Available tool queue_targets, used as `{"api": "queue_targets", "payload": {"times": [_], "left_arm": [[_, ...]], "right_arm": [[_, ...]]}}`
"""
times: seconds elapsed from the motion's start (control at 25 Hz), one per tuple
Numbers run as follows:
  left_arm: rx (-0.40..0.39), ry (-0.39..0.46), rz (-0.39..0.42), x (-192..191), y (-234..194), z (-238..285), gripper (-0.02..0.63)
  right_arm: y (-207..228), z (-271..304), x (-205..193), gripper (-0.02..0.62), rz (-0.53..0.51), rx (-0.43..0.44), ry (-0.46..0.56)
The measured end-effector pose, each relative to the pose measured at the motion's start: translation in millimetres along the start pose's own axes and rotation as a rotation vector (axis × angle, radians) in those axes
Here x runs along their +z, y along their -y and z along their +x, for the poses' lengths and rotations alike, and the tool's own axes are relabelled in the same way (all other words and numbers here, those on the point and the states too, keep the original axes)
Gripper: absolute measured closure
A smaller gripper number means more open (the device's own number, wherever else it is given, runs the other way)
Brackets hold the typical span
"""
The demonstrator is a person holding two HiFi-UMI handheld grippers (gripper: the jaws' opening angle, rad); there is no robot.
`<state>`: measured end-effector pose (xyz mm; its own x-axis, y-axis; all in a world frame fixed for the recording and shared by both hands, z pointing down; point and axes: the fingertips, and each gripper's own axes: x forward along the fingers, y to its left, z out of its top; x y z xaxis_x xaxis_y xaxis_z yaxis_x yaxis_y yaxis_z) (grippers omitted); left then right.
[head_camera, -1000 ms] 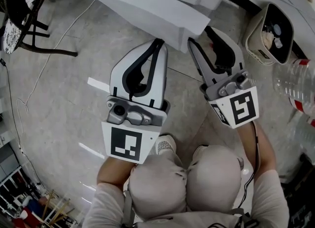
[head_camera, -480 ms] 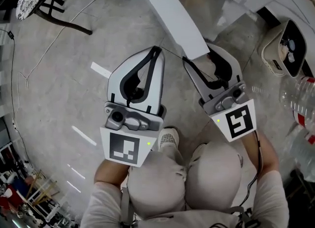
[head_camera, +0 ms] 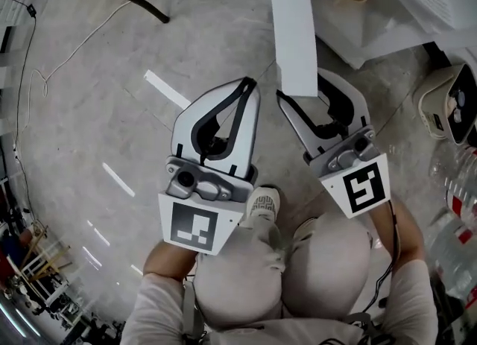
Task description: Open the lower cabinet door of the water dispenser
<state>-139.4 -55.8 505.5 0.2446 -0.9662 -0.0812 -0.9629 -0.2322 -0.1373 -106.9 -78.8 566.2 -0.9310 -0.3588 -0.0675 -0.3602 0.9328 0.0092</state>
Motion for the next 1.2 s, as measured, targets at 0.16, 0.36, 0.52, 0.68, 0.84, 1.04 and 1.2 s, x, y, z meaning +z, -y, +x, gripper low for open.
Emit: {"api": "queue_targets", "payload": {"times": [0.16, 0.36, 0.52, 0.68, 0.84, 1.04, 1.2], "left_arm": [[0.076, -0.009, -0.004, -2.7, -16.5, -7.8, 0.601], [0.174, -0.043, 0.024, -12.5, -47.7, -25.8, 0.601], [0.249, -0.074, 0.012, -25.7, -75.9, -45.5, 0.601], [0.306, -0.08, 0.005, -29.7, -96.0, -65.7, 0.601], [0.34, -0.085, 0.018, -31.2, -107.2, -79.6, 0.601], [0.385, -0.081, 0.015, -31.0, -119.6, -88.8, 0.601], [0.398, -0.076, 0.018, -29.1, -127.7, -90.2, 0.601]], "right_arm": [[-19.5, 22.6, -0.8, 0.406, 0.018, 0.064, 0.002], [-38.2, 55.1, -2.8, 0.425, 0.026, 0.125, 0.006], [-48.7, 80.7, -4.2, 0.433, 0.023, 0.154, 0.007], [-57.6, 105.9, -5.6, 0.437, 0.017, 0.176, 0.017], [-62.4, 124.9, -9.3, 0.436, 0.027, 0.179, 0.02], [-66.2, 147.7, -10.5, 0.431, 0.025, 0.173, 0.027], [-69.3, 165.5, -11.0, 0.423, 0.021, 0.179, 0.023]]}}
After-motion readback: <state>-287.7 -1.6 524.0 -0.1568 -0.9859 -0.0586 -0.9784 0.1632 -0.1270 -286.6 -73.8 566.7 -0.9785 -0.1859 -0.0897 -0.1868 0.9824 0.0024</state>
